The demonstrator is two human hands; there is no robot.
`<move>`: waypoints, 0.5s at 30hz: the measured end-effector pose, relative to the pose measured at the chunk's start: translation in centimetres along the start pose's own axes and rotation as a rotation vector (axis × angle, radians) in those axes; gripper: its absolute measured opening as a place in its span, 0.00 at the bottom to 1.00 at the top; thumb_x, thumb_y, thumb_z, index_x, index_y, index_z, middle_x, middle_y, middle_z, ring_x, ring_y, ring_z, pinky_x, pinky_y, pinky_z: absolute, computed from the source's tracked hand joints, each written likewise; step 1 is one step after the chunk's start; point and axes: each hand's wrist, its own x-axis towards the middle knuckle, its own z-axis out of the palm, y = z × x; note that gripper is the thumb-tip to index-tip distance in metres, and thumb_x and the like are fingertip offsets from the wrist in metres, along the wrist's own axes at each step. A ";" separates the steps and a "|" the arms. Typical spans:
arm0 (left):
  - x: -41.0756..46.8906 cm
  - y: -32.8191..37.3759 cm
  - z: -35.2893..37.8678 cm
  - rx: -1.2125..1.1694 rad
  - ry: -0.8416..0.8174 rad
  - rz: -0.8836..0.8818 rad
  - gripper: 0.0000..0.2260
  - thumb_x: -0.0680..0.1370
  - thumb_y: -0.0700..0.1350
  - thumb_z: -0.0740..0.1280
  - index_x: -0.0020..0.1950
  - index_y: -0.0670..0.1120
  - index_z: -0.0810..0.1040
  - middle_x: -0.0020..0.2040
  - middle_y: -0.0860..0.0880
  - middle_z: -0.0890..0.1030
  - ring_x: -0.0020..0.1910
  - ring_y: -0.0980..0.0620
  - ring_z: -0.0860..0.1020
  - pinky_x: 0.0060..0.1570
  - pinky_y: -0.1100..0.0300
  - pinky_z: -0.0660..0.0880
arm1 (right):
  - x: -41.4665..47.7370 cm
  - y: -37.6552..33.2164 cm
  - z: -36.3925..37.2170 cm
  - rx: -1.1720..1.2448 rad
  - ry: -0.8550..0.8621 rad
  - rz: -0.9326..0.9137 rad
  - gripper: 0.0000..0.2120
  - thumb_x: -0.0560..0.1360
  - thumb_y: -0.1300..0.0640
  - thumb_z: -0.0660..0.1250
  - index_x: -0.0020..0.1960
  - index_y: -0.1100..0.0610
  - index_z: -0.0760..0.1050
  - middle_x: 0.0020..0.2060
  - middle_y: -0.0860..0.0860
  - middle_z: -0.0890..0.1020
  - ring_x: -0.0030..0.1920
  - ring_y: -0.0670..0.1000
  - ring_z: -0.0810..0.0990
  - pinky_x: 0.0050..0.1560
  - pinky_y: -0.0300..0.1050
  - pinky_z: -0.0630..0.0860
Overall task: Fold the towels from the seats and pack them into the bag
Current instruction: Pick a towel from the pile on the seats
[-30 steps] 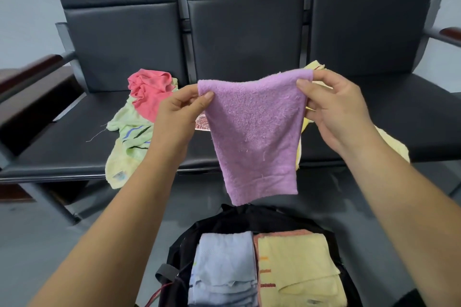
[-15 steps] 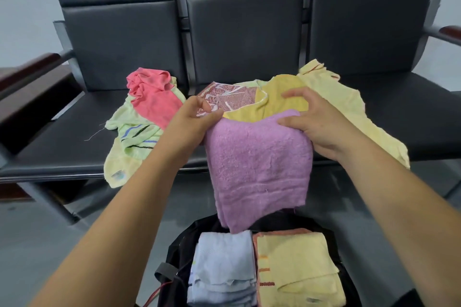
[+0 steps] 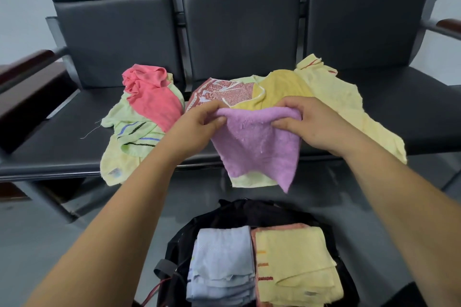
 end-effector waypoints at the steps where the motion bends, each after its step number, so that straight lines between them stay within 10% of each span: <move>1: 0.1 -0.1 0.1 -0.031 -0.015 -0.004 0.06 0.83 0.40 0.64 0.55 0.48 0.79 0.43 0.59 0.78 0.45 0.60 0.75 0.52 0.55 0.74 | 0.0 0.3 0.1 0.043 0.007 0.001 0.07 0.77 0.60 0.72 0.50 0.48 0.80 0.42 0.36 0.83 0.45 0.33 0.78 0.46 0.26 0.70; 11: 0.4 0.1 0.3 -0.840 -0.047 -0.415 0.09 0.72 0.44 0.74 0.50 0.49 0.80 0.45 0.49 0.81 0.43 0.51 0.79 0.43 0.56 0.77 | 0.2 0.9 0.7 0.883 0.045 0.391 0.12 0.70 0.60 0.74 0.53 0.59 0.80 0.43 0.54 0.85 0.46 0.52 0.83 0.45 0.45 0.82; 15: -0.3 0.0 -0.3 -0.349 -0.178 -0.260 0.17 0.70 0.37 0.77 0.57 0.48 0.84 0.52 0.51 0.84 0.50 0.58 0.82 0.55 0.64 0.79 | -0.3 0.5 0.1 0.726 -0.147 0.353 0.17 0.70 0.69 0.73 0.58 0.62 0.81 0.52 0.57 0.85 0.54 0.54 0.85 0.52 0.43 0.83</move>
